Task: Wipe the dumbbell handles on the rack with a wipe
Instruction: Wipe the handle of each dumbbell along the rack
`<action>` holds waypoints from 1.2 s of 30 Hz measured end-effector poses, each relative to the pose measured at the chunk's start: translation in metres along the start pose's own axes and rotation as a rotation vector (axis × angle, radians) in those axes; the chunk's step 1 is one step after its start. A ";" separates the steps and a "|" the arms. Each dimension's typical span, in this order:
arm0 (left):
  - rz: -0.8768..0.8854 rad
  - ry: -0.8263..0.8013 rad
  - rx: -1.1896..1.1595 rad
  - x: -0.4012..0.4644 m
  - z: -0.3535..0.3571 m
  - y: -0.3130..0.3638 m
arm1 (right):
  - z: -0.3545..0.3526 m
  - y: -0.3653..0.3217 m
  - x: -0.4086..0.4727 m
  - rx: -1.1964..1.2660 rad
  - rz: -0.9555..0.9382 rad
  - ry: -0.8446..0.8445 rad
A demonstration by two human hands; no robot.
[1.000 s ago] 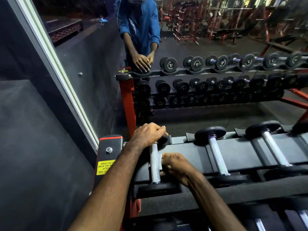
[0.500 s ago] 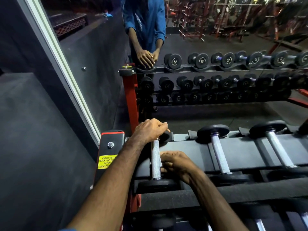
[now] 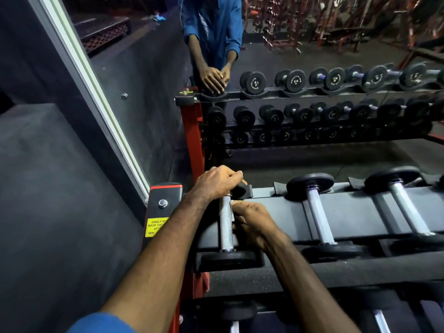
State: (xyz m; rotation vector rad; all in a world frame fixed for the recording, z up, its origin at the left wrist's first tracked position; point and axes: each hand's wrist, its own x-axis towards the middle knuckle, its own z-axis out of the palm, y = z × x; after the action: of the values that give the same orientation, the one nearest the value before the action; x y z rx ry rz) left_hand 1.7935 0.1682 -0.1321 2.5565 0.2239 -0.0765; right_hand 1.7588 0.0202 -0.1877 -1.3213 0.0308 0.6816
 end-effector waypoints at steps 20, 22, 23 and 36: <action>0.041 -0.003 -0.013 0.001 0.001 -0.002 | 0.004 0.014 -0.003 -0.176 -0.180 0.190; 0.039 -0.001 -0.011 0.001 0.000 -0.001 | 0.010 0.007 0.005 -0.272 -0.226 0.233; 0.041 -0.006 -0.011 0.001 0.000 -0.003 | 0.009 0.008 0.003 -0.328 -0.214 0.243; 0.037 0.009 -0.016 0.004 0.003 -0.004 | 0.009 0.012 -0.016 -0.611 -0.237 0.341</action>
State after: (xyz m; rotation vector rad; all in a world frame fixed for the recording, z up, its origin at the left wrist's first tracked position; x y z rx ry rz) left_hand 1.7967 0.1704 -0.1374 2.5449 0.1795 -0.0492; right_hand 1.7366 0.0221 -0.1890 -1.9819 -0.0630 0.2572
